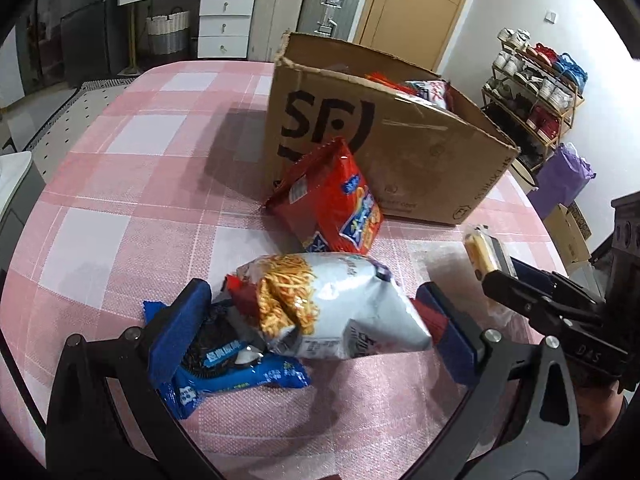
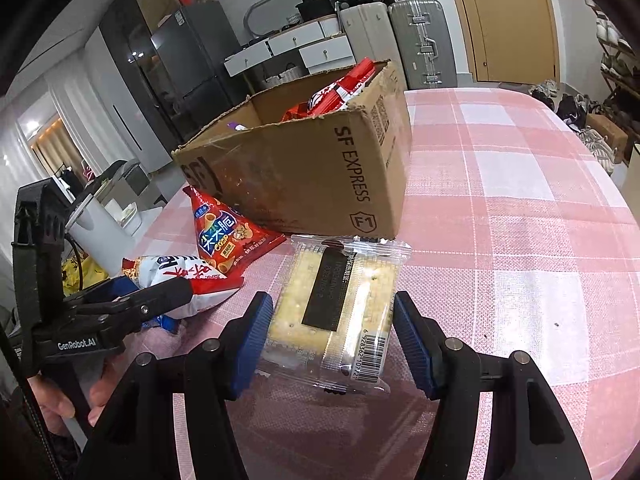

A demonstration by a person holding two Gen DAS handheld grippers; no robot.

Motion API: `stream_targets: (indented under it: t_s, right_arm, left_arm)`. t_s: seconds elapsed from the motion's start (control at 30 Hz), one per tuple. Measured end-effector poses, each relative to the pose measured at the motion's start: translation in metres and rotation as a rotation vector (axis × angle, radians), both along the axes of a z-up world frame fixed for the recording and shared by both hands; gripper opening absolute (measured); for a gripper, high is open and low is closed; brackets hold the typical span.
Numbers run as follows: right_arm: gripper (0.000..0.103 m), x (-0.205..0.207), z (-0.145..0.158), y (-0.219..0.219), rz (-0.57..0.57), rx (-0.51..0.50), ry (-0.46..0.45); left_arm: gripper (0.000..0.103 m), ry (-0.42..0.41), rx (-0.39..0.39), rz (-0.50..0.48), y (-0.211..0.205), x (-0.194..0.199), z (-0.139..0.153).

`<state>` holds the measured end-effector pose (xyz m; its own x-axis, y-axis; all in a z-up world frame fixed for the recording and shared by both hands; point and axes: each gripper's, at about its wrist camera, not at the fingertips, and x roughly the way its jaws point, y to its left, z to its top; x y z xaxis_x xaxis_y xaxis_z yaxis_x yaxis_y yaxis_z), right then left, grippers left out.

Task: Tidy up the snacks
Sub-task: 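Grasp the clear cake pack with the right gripper while the left gripper reaches the white chip bag, then grasp the white chip bag with the left gripper while the right gripper lifts the cake pack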

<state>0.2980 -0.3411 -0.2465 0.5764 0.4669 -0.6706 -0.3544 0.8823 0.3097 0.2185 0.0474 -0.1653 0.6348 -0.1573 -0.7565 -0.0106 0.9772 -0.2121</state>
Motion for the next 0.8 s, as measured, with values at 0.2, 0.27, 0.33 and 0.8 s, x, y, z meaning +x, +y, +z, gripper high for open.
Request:
stream_targets:
  t_s: [0.2,0.27,0.33,0.8]
  right_arm:
    - [0.062,0.0,0.0,0.001,-0.001,-0.002,0.002]
    - [0.062,0.0,0.001,0.001,-0.002,-0.002,-0.001]
    - [0.062,0.0,0.002,0.002,-0.002,-0.002,-0.001]
    - [0.062,-0.012,0.014,0.0,-0.007,0.001,-0.021]
  left_arm:
    - [0.084,-0.017,-0.037,-0.026,0.004,0.0,-0.001]
    - [0.069,-0.004,-0.013,-0.033,0.002,0.001,-0.003]
    - [0.058,0.0,-0.008,-0.043,0.002,0.003,-0.003]
    - [0.053,-0.014,-0.028,-0.048,0.01,-0.005,0.0]
